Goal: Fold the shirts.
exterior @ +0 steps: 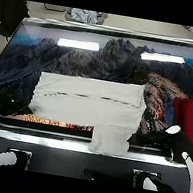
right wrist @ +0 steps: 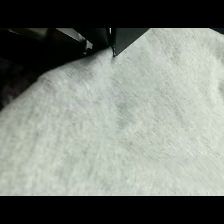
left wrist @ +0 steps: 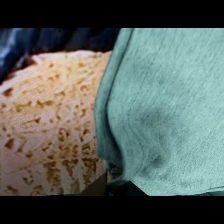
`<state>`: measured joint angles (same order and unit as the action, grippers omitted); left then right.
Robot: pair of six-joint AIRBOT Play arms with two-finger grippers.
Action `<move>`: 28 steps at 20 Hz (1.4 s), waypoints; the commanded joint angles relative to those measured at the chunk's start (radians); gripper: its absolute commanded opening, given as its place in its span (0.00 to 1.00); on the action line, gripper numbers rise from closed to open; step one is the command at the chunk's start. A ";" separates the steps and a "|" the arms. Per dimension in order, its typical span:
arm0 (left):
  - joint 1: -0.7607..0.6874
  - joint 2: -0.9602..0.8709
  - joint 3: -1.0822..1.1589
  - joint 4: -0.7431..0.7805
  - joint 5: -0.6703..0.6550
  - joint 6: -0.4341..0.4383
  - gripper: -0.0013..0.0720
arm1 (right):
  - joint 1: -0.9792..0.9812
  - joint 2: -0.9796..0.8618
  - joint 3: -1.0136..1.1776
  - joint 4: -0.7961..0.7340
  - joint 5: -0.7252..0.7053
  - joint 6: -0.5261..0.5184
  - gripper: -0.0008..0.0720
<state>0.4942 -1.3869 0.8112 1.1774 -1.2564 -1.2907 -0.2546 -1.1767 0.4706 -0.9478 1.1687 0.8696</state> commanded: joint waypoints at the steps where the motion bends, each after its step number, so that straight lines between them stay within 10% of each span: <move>1: 0.001 0.006 0.011 -0.009 0.003 0.039 0.06 | 0.000 0.006 0.013 0.026 -0.021 -0.064 0.07; 8: -0.023 0.084 0.222 -0.209 -0.004 0.015 0.05 | 0.000 0.046 0.418 0.015 -0.014 0.013 0.07; 15: -0.118 -0.249 0.630 -0.210 0.001 -0.138 0.05 | 0.082 -0.348 0.866 0.030 -0.179 0.078 0.07; 24: -0.168 -0.507 0.779 -0.210 0.010 -0.198 0.08 | 0.110 -0.580 0.953 0.033 -0.288 0.161 0.07; 25: -0.172 -0.512 0.779 -0.210 0.011 -0.199 0.33 | 0.109 -0.581 0.954 0.036 -0.290 0.159 0.12; 26: -0.172 -0.510 0.784 -0.210 0.008 -0.199 0.67 | 0.106 -0.578 0.961 0.039 -0.280 0.154 0.36; 27: -0.164 -0.506 0.803 -0.209 -0.017 -0.198 0.78 | 0.091 -0.568 0.981 0.038 -0.235 0.100 0.79; 28: -0.151 -0.499 0.830 -0.210 -0.048 -0.193 0.78 | 0.066 -0.552 1.008 0.015 -0.170 0.048 0.98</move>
<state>0.3340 -1.8755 1.6016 0.9691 -1.2594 -1.4857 -0.1635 -1.7344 1.4399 -0.9157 0.9165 0.9981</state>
